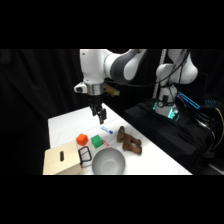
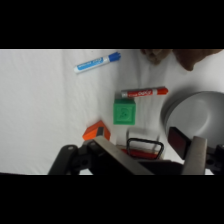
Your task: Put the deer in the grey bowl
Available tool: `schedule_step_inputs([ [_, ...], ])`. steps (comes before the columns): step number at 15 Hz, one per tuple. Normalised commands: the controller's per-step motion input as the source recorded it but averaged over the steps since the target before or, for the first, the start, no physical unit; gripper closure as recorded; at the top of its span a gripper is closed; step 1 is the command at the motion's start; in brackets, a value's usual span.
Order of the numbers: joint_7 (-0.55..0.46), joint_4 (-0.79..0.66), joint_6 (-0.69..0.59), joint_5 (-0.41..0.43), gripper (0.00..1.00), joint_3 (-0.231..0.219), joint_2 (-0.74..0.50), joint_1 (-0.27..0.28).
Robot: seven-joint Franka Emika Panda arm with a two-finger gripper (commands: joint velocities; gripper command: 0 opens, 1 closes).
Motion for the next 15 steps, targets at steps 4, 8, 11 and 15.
schedule_step_inputs([
  [4, 0.00, -0.05, 0.01, 0.004, 0.00, 0.033, -0.05, -0.018],
  [8, 0.04, -0.33, 0.13, -0.038, 0.00, 0.057, -0.25, 0.032],
  [11, 0.09, -0.51, 0.22, -0.085, 0.00, 0.066, -0.39, 0.073],
  [15, -0.02, -0.51, 0.28, -0.044, 0.00, 0.071, -0.38, 0.053],
])
